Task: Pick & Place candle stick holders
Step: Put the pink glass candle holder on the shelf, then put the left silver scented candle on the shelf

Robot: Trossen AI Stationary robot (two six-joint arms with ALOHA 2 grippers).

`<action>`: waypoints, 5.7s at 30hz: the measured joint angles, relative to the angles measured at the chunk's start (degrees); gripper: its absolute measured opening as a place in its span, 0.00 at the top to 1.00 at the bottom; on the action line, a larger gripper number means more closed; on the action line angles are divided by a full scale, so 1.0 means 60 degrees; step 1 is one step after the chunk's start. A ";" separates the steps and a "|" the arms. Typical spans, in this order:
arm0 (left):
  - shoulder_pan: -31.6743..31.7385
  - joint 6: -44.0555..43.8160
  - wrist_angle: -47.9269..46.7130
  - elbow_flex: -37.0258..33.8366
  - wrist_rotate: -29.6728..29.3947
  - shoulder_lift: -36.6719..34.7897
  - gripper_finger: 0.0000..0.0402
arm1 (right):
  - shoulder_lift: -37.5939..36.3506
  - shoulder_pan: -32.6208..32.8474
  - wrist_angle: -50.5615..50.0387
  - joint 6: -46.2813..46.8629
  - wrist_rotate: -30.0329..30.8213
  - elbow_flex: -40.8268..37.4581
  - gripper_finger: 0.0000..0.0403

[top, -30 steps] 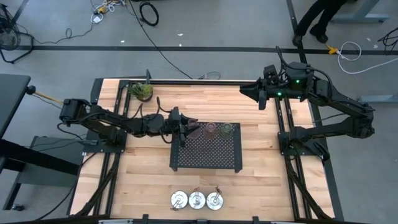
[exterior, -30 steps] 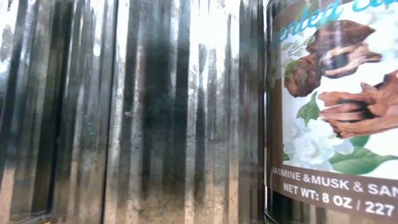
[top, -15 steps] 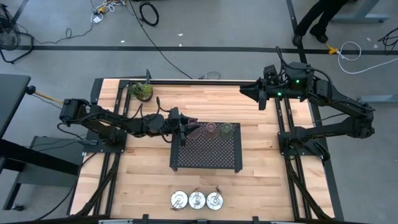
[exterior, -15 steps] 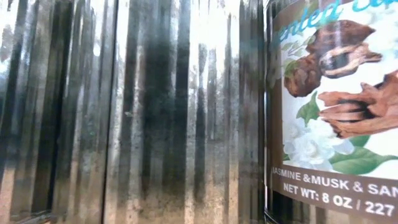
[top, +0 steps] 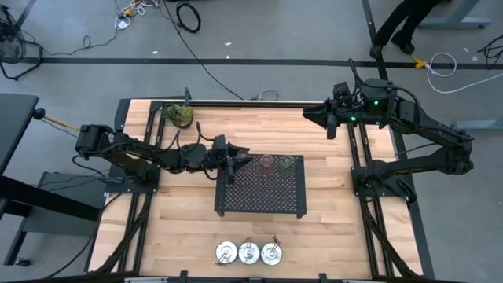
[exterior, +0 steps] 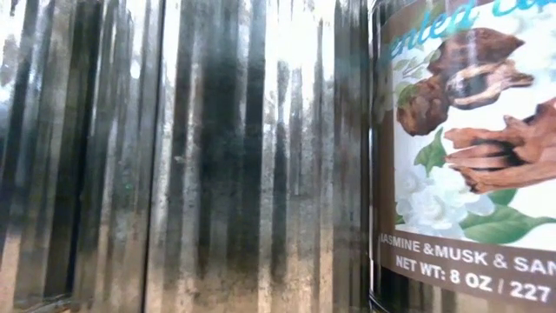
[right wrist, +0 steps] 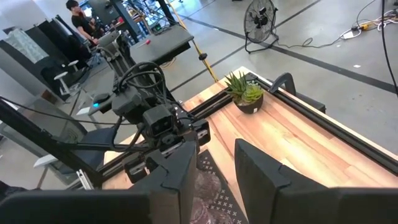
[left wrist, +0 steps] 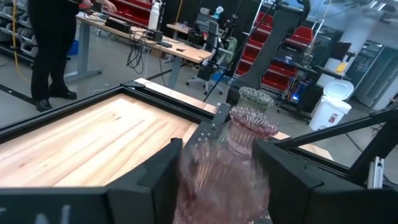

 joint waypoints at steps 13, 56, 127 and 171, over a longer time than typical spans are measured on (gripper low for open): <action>0.0004 -0.0241 0.0637 0.0011 -0.0094 0.0000 0.36 | 0.0000 0.0004 0.0000 0.0004 0.0000 0.0000 0.72; -0.4351 -0.7149 -1.7350 1.0462 0.0480 0.0980 0.36 | 0.0000 0.0004 -0.0167 -0.1395 -0.1038 0.0000 0.72; -0.6189 -0.7183 -1.4671 1.0462 0.2405 0.2182 0.03 | 0.0000 0.0000 -0.0922 -0.0947 -0.1009 -0.0004 0.72; -0.5788 -0.7174 -1.7046 1.0451 0.2371 0.4885 0.04 | -0.0004 0.0004 -0.0999 -0.0697 -0.1013 -0.0004 0.72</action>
